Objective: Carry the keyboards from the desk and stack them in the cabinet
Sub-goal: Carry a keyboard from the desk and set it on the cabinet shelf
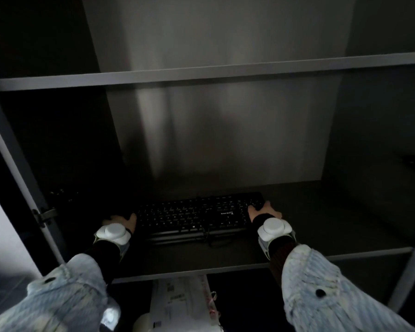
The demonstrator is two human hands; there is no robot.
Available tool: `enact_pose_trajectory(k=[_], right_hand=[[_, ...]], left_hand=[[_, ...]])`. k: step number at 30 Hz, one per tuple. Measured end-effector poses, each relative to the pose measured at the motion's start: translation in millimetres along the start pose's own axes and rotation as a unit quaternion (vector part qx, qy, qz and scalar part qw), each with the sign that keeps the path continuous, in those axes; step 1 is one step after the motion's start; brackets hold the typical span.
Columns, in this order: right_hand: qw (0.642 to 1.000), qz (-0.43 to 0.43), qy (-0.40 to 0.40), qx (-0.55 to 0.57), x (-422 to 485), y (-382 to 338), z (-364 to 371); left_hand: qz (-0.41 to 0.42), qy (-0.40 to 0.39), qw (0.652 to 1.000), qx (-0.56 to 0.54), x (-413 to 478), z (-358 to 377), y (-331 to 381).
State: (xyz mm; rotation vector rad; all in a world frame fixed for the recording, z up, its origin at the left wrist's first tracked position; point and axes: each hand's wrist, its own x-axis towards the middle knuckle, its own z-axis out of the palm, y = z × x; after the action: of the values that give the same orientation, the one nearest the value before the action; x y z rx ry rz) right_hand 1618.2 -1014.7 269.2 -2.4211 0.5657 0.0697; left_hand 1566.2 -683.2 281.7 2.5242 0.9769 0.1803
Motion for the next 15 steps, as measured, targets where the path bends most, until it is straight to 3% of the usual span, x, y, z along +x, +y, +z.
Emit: enact_pose_trajectory(k=[5,15], right_hand=[[0.999,0.005,0.037,0.021,-17,-6,-5],[0.987,-0.145,0.013,0.062,-72,7,-21]], left_hand=[[0.003,0.016,0.999,0.038,-25,-10,11],[0.040,0.034,0.999,-0.002,-124,-20,27]])
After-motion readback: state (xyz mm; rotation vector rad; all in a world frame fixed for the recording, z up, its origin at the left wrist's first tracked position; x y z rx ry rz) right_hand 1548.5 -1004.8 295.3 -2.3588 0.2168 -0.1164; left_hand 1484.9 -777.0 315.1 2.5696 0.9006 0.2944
